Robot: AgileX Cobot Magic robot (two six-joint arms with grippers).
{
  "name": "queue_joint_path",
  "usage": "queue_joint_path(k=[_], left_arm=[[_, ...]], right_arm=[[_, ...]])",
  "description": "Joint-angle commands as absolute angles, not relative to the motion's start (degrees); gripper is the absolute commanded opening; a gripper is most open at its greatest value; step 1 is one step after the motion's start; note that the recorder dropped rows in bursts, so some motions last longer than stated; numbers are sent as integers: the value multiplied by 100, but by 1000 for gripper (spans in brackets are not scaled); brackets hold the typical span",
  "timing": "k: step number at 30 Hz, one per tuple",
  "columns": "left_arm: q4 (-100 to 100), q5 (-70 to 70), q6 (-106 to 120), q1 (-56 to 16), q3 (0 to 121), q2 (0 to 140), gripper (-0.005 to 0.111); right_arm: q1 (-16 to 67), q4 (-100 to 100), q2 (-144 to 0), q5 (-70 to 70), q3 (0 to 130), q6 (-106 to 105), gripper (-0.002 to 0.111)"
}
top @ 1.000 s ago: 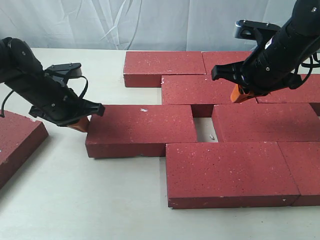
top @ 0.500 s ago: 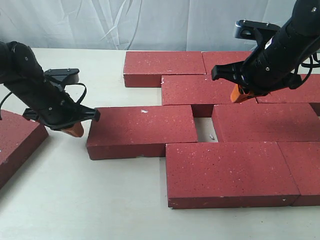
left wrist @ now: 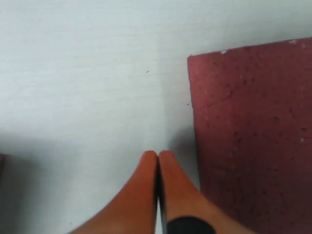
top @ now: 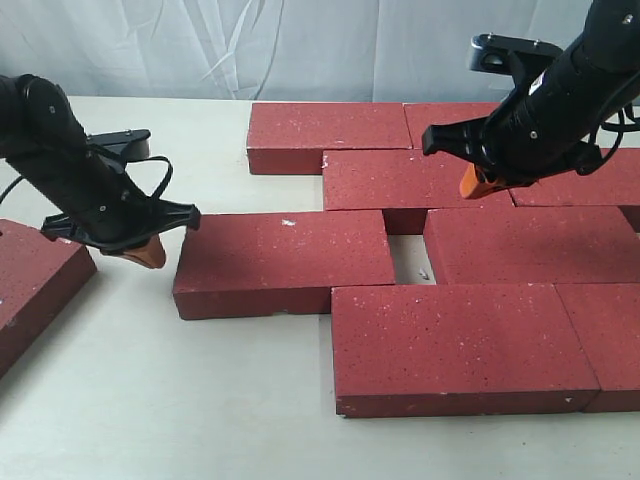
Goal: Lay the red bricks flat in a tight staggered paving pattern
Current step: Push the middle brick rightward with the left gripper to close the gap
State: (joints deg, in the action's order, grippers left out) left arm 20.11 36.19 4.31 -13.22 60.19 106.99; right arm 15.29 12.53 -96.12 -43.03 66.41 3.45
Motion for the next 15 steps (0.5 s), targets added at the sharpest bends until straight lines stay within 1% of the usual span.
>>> queue_joint_path(k=[1,15], left_arm=[[2257,3590,509,-1324,6056,10731,0],[2845,3165,573,-1324,6056,10786,0]], right_arm=[[1508,1208,-9564,-4225,6676,312,-1],[1508,1209,-9564,-4170,6676,312,-1]])
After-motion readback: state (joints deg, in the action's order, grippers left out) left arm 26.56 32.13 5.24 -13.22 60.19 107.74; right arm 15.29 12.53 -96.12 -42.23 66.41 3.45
